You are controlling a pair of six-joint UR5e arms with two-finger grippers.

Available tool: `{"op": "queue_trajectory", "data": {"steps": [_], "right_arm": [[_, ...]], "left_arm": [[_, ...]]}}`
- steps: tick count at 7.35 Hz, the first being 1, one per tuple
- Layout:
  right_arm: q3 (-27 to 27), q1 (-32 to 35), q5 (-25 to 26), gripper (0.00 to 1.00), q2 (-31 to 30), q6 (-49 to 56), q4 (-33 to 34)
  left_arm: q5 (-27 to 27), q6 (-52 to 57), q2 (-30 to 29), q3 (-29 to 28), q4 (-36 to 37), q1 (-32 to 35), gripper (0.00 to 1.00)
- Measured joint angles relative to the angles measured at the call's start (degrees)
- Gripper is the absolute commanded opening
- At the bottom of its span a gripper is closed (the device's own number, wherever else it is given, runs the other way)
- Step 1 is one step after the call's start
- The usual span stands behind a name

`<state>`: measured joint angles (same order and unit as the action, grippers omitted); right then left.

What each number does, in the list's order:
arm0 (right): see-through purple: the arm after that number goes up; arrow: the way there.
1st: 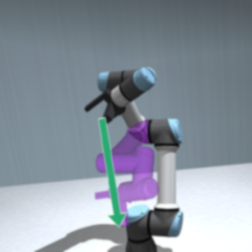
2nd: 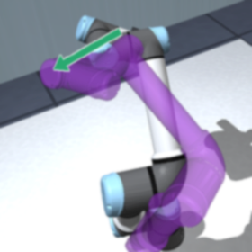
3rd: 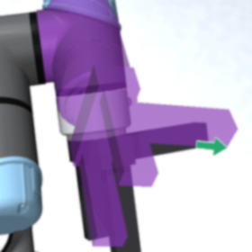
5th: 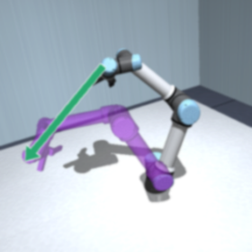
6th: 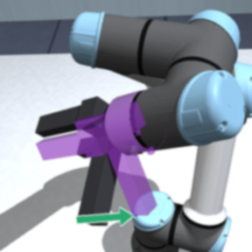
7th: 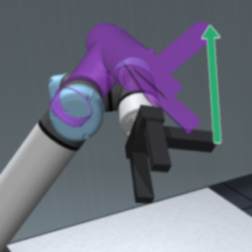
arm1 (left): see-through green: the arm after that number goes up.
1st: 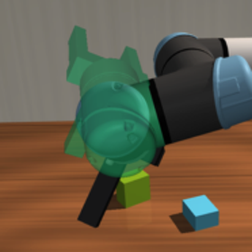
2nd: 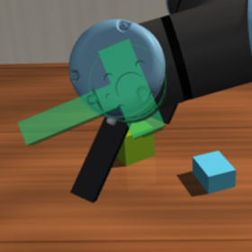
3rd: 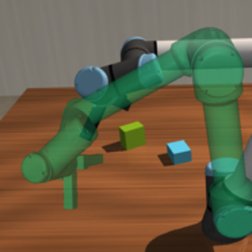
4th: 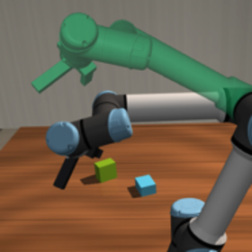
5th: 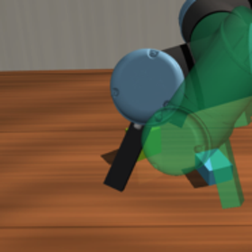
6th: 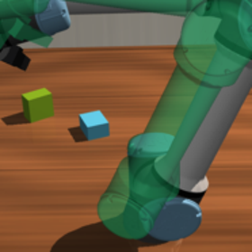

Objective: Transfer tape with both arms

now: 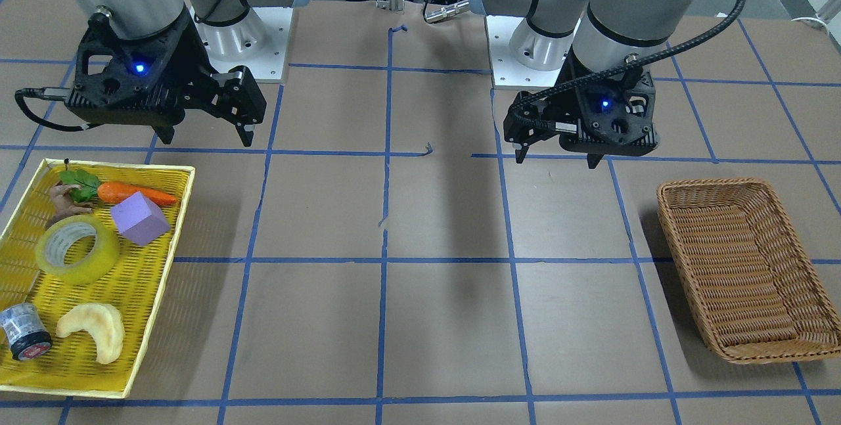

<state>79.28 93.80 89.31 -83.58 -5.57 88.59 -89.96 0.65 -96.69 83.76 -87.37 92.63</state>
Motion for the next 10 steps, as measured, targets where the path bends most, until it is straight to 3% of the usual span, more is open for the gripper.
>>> {"op": "queue_trajectory", "data": {"steps": [10], "right_arm": [[-0.15,-1.85,0.4,1.0,0.21,2.66,-3.34]], "left_arm": [[0.32,0.14,-0.07,0.26,0.18,-0.08,1.0]]}}
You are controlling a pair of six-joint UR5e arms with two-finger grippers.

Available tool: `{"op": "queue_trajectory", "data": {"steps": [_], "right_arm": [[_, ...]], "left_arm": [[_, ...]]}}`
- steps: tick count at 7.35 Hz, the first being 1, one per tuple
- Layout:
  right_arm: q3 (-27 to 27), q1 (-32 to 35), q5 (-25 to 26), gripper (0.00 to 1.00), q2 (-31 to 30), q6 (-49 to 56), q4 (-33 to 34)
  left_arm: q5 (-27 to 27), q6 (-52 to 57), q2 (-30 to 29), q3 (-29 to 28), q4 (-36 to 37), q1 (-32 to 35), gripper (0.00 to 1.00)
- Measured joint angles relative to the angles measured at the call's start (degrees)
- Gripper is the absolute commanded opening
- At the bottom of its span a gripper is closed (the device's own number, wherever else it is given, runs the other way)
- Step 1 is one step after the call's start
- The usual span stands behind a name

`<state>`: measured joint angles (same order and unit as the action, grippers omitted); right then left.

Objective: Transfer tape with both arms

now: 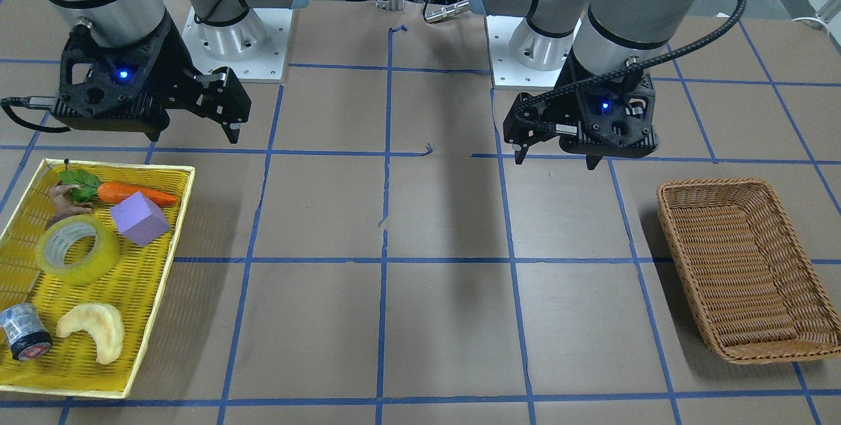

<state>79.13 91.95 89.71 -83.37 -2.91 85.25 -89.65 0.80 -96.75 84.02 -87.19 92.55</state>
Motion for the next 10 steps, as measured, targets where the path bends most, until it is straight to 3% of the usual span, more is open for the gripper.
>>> {"op": "queue_trajectory", "data": {"steps": [10], "right_arm": [[0.32,-1.46,-0.14,1.0,0.23,0.61,0.11]], "left_arm": [[-0.14,0.03,-0.1,0.09,-1.0,0.0,1.0]]}}
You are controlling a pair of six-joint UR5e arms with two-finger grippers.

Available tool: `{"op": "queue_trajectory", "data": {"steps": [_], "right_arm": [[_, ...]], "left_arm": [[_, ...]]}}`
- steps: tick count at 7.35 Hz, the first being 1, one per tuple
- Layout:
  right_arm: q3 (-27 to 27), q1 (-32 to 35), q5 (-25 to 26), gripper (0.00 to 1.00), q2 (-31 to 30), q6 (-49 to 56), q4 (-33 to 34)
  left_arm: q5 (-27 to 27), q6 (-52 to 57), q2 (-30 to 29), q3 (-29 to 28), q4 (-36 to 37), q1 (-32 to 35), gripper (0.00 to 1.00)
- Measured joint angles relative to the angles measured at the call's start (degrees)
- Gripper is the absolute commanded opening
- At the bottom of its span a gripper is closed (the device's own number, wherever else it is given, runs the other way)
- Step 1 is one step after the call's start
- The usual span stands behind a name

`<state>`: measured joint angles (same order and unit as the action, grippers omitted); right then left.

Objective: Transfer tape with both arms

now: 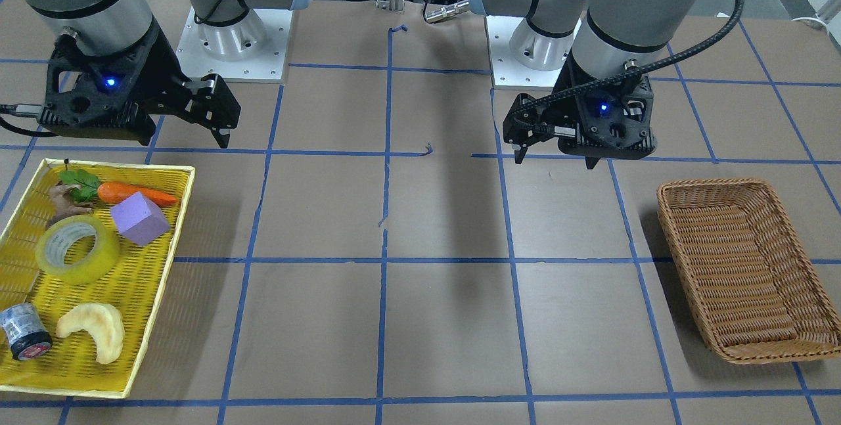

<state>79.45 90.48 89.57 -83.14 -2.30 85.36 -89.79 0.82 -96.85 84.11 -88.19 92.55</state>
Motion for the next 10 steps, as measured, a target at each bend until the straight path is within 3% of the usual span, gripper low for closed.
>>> {"op": "queue_trajectory", "data": {"steps": [5,10], "right_arm": [[-0.48,-1.02,-0.28,1.0,0.49,2.46,0.14],[-0.45,-12.47,-0.01,1.0,4.96,29.82,2.86]], "left_arm": [[0.18,-0.04,0.0,0.0,-2.14,0.08,1.0],[0.31,0.05,-0.23,0.0,-2.05,0.03,1.0]]}}
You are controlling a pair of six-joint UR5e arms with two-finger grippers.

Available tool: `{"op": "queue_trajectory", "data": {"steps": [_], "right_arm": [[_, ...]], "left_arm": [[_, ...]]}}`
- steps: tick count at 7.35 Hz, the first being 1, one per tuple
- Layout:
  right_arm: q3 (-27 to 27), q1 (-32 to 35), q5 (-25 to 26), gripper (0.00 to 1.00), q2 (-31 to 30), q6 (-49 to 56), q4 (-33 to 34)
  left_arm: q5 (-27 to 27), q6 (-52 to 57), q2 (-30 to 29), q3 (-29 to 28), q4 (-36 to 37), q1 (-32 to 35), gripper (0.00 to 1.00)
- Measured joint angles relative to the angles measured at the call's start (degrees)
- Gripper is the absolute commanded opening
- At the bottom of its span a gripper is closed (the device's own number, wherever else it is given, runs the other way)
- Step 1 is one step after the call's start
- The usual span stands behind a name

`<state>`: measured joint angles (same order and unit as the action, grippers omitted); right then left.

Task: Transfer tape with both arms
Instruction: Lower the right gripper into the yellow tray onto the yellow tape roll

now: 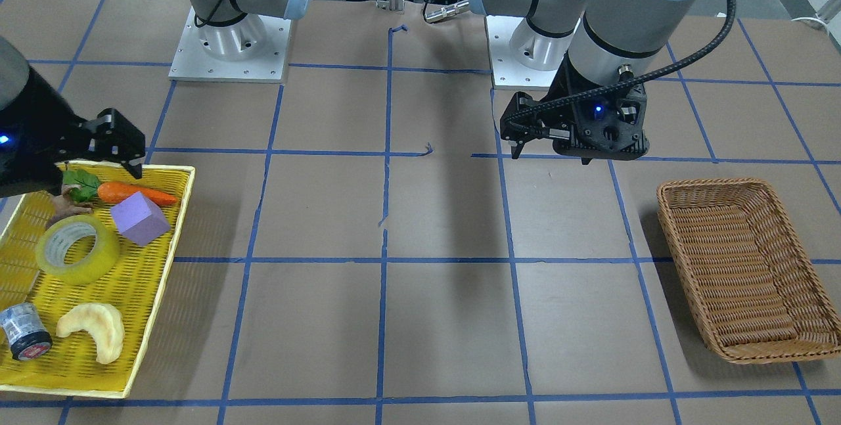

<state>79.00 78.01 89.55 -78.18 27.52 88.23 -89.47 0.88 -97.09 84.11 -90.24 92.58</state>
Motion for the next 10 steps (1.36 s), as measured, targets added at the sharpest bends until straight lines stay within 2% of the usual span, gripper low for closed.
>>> {"op": "queue_trajectory", "data": {"steps": [2,5,6,8,9,10], "right_arm": [[2.64,-5.85,0.56,1.0,3.88,11.04,5.93],[14.51,-12.91,1.84,1.0,7.98,25.08,26.61],[16.38,-14.82,1.42,1.0,9.74,29.95,30.58],[18.24,-17.29,0.45,0.99,11.71,37.73,32.84],[19.09,-17.68,0.39,0.89,12.09,39.2,33.48],[19.62,-17.83,0.44,0.66,12.74,39.76,34.17]], "left_arm": [[0.0,0.0,-0.12,0.02,0.08,-0.03,1.0],[0.0,0.0,-0.23,0.08,-0.02,-0.04,1.0],[0.0,0.0,-0.26,0.09,-0.03,-0.04,1.0],[0.02,0.0,-0.29,0.09,-0.03,0.01,1.0],[0.06,0.0,-0.32,0.09,-0.03,0.04,1.0],[0.08,0.0,-0.35,0.09,-0.03,0.04,1.0]]}}
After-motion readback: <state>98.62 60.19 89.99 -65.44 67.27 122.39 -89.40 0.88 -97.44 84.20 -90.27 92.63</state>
